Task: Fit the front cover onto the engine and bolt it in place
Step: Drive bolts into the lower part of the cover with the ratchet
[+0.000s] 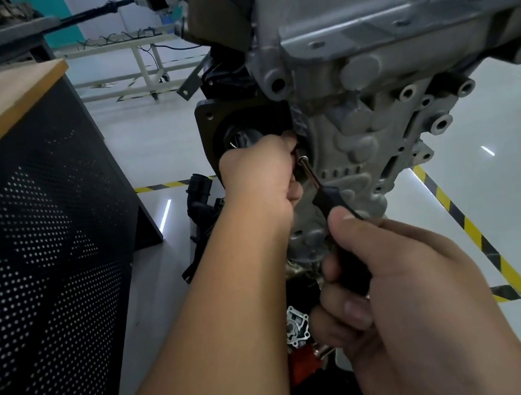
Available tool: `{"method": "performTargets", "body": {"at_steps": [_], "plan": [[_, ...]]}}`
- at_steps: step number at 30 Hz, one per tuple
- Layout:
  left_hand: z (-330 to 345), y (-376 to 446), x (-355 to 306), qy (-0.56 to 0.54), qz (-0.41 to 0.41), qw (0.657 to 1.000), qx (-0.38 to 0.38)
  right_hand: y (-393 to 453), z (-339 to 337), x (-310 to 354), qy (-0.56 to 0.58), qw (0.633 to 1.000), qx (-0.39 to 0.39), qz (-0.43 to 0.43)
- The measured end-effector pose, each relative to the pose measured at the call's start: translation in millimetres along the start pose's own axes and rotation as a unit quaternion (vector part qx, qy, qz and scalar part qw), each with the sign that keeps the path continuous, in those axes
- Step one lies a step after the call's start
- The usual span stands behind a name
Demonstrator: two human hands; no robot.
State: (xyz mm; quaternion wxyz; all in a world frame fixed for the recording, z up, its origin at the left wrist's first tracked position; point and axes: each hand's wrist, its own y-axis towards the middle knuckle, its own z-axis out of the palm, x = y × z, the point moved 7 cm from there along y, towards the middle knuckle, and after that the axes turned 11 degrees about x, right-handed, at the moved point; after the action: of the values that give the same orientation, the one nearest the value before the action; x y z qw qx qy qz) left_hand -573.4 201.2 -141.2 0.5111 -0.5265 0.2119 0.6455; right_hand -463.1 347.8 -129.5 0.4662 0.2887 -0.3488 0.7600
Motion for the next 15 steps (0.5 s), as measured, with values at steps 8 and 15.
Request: {"method": "performTargets", "body": {"at_steps": [8,15], "plan": [[-1.7,-1.7,-7.3,0.078,-0.011,0.996,0.040,-14.2,17.7,38.4,-0.723,0.653,-0.049,-0.222],[2.9,-7.2,-0.4,0.017,-0.020,1.000,0.016,-5.4,5.6,31.6,-0.618,0.747,-0.004,-0.246]]}}
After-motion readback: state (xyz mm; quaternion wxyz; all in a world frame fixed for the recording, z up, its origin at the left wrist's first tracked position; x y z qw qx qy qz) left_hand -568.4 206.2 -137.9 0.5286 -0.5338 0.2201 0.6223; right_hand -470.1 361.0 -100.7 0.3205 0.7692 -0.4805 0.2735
